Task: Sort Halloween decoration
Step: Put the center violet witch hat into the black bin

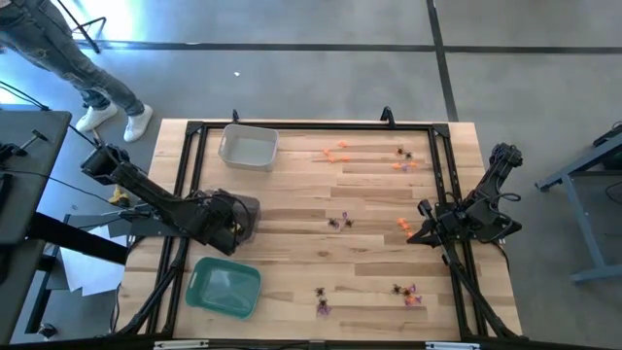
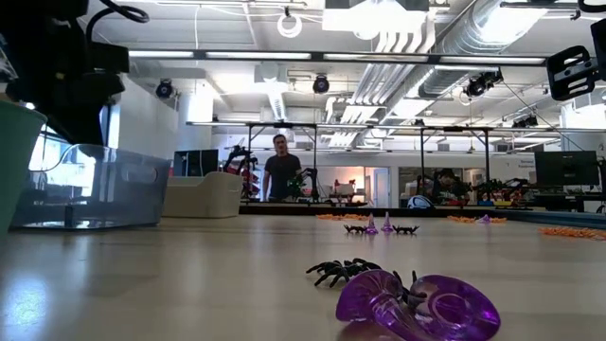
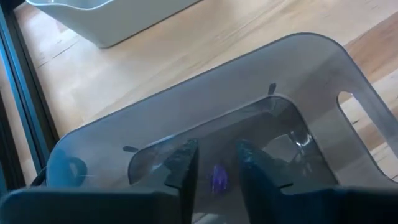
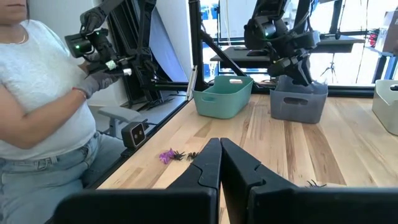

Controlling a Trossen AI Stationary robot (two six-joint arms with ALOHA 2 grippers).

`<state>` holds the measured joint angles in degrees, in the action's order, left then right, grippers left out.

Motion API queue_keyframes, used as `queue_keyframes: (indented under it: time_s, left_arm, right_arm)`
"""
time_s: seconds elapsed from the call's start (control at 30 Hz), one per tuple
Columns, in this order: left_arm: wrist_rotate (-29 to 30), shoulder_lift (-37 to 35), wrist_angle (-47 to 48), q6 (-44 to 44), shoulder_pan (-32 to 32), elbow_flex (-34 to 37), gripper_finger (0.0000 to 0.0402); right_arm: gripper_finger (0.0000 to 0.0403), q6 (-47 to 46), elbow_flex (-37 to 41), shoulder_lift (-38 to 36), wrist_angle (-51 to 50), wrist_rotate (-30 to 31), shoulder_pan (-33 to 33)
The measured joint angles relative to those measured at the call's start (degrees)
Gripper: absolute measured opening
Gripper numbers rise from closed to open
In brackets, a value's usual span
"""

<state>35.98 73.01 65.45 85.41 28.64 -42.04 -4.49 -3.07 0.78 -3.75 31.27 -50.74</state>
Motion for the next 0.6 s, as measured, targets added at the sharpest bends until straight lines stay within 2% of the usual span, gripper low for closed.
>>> queue_keyframes:
  time_s: [0.17,0.3,0.43,0.6]
  left_arm:
    - [0.39,0.01,-2.19,-1.93,-0.02,-0.11,0.0154]
    - [4.49,0.05,-4.78,-8.13,-0.04,-4.03,0.0164]
    - [8.22,0.03,-12.01,-20.98,-1.41,-8.42,0.016]
    - [5.45,1.74,-31.71,-40.41,-7.03,-8.98,0.0159]
  right_arm:
    - [0.0,0.0,0.0,0.0,0.0,0.0,-0.02]
    - [0.0,0.0,-0.01,0.0,0.0,0.0,0.0]
    - [0.0,0.0,-0.01,0.0,0.0,0.0,-0.01]
    - [0.0,0.0,0.0,0.02,0.0,0.0,0.0]
